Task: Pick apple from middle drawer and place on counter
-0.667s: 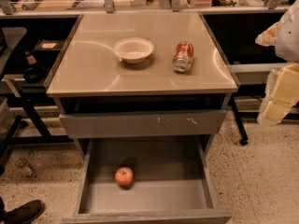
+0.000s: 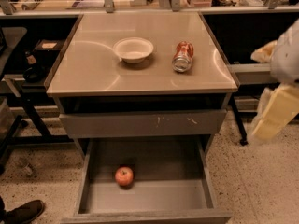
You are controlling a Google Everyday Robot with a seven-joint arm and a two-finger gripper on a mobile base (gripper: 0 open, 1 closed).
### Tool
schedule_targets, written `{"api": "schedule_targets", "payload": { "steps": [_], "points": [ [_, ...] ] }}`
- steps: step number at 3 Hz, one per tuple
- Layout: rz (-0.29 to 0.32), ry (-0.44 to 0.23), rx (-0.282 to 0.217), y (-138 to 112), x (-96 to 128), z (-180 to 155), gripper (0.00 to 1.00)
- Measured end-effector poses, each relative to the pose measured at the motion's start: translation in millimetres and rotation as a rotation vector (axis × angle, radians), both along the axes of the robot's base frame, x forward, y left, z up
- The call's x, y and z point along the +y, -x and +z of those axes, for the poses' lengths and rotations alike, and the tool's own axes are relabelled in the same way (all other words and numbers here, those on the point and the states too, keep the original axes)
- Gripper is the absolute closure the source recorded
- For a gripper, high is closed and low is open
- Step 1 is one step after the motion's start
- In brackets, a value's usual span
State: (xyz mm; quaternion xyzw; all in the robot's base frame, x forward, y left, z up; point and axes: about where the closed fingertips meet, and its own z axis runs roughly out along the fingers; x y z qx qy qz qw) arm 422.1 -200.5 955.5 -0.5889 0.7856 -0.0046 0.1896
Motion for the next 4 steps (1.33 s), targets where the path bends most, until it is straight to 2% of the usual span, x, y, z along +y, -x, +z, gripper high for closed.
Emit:
{"api": "schedule_targets", "payload": {
  "steps": [1, 2, 3, 4],
  "points": [
    [-0.036, -0.109, 0.025, 17, 23, -54, 0.0],
    [-0.059, -0.172, 0.088, 32, 45, -131, 0.0],
    [-0.059, -0.173, 0.087, 31, 45, -130, 0.0],
    [-0.064, -0.192, 0.084, 31, 54, -148, 0.0]
  ]
}}
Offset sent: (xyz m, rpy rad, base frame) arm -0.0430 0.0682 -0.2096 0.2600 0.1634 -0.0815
